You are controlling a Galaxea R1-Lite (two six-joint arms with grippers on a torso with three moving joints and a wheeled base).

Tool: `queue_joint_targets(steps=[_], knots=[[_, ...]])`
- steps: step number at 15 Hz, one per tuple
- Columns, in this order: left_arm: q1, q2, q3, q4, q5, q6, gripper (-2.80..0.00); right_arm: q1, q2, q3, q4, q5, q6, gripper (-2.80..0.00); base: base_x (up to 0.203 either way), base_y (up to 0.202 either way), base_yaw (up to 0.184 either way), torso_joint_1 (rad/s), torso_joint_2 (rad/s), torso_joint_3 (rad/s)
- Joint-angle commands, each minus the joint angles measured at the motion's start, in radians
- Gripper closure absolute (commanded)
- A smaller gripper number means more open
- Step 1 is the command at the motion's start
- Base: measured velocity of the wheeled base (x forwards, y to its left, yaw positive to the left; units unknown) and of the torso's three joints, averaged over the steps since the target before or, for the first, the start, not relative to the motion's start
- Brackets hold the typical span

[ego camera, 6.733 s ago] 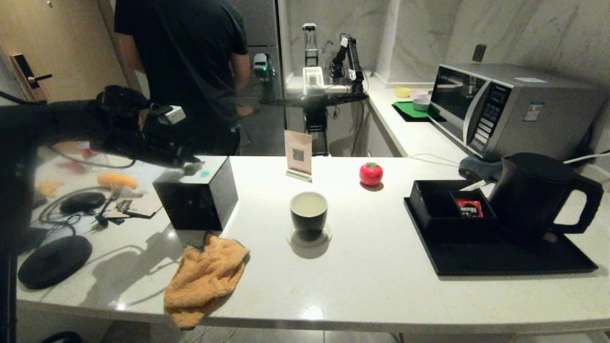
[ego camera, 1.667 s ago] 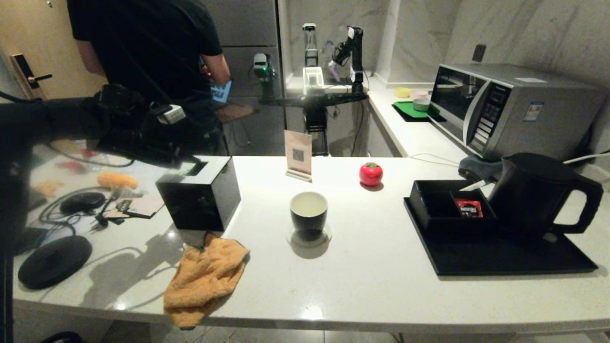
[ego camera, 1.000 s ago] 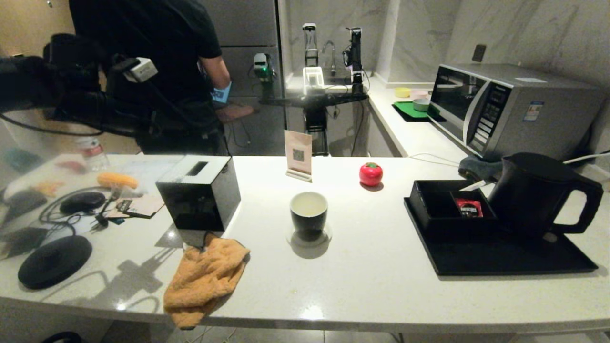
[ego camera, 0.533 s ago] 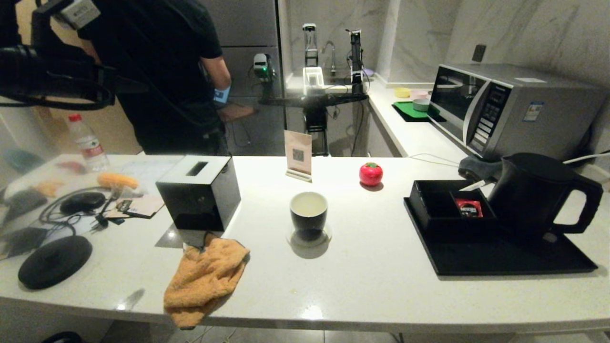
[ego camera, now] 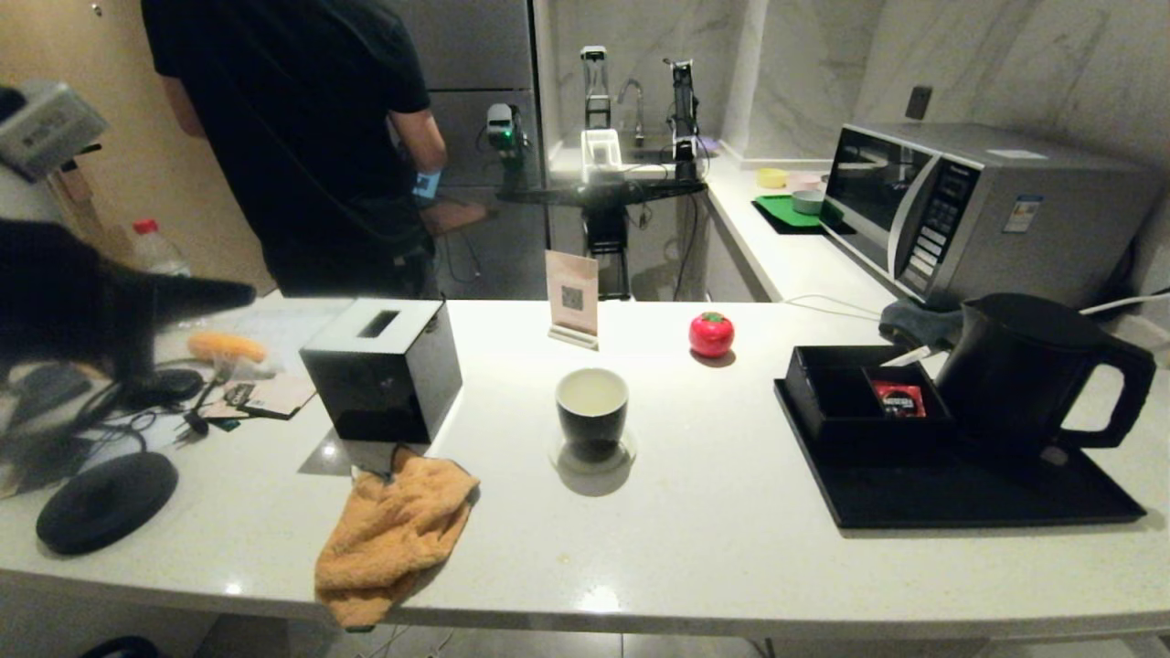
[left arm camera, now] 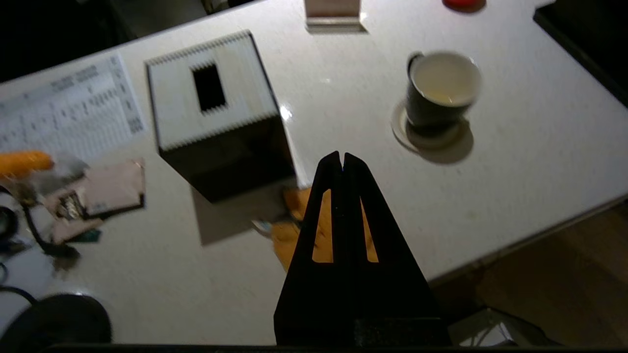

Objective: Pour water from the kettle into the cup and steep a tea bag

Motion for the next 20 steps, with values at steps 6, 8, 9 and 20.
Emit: queue_joint_targets(steps=[6,8,9,20], knots=[[-0.063,-0.623,0.864,-0.310,0.147,-0.106,0.00,0.000,0.001,0.000,0.000,0.000,-0.001,0.00,0.000,0.000,0.000,0.000,0.00,0.000],[-0.022,-0.788,1.046,-0.362,0.162,-0.119,0.00,0.000,0.001,0.000,0.000,0.000,-0.001,0.00,0.000,0.000,0.000,0.000,0.00,0.000],[-0.005,-0.853,1.089,-0.372,0.197,-0.123,0.00,0.000,0.001,0.000,0.000,0.000,-0.001,0.00,0.000,0.000,0.000,0.000,0.00,0.000],[0.030,-1.232,1.095,-0.268,0.319,-0.230,0.00,0.000,0.001,0.000,0.000,0.000,-0.001,0.00,0.000,0.000,0.000,0.000,0.00,0.000]])
